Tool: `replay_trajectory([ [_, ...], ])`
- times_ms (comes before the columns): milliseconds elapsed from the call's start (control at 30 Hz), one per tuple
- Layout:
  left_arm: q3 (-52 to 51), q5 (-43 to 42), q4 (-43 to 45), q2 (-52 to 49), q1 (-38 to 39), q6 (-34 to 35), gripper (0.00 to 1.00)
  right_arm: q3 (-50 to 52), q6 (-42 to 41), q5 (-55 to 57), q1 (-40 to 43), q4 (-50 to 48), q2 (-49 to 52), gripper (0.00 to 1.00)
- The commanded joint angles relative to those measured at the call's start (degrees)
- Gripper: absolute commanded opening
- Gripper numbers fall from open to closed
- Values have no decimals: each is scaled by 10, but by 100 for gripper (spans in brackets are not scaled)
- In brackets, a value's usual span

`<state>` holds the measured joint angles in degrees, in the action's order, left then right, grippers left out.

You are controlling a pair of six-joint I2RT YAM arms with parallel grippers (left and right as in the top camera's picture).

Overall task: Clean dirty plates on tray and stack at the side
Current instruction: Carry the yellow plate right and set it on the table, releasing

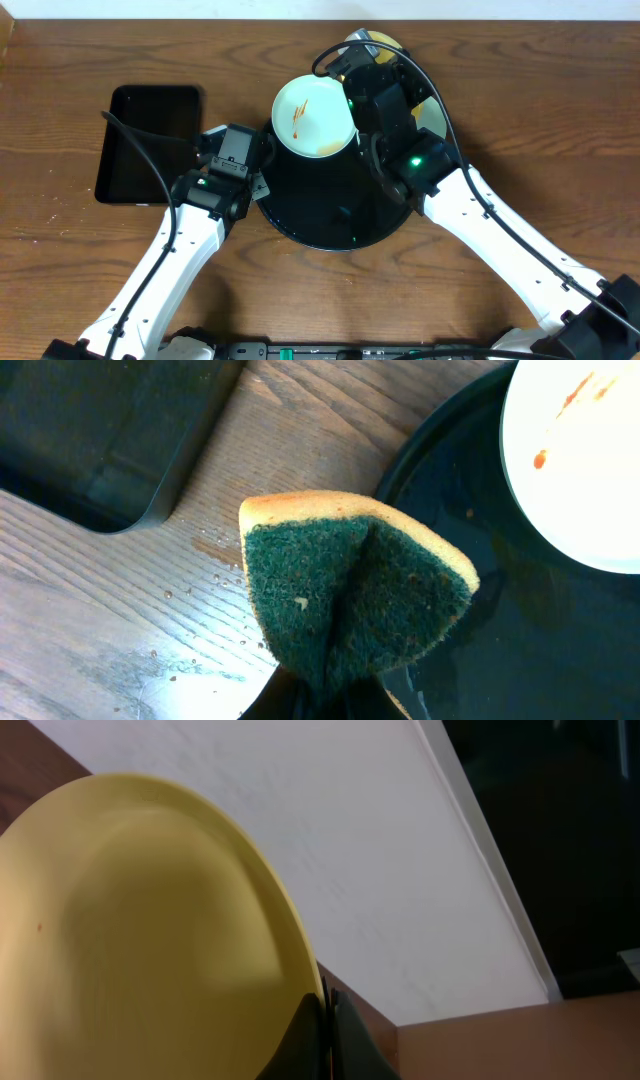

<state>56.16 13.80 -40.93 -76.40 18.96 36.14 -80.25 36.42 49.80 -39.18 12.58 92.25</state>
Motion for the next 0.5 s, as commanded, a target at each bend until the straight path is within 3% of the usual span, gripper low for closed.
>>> replay_trajectory([
  [0, -6, 1, -2, -4, -3, -3, 8, -10, -29, 12, -1, 6, -7, 1],
  [133, -6, 1, -2, -4, -3, -4, 7, -10, -103, -16, 19, 47, -7, 1],
  [233, -6, 1, -2, -4, -3, -3, 8, -10, -221, -124, 69, 118, -7, 1],
  [333, -6, 1, -2, -4, -3, -3, 8, -10, -343, -311, 145, 172, -7, 1],
  [467, -6, 1, -2, -4, -3, -3, 8, -9, -416, -563, 250, 203, -3, 1],
])
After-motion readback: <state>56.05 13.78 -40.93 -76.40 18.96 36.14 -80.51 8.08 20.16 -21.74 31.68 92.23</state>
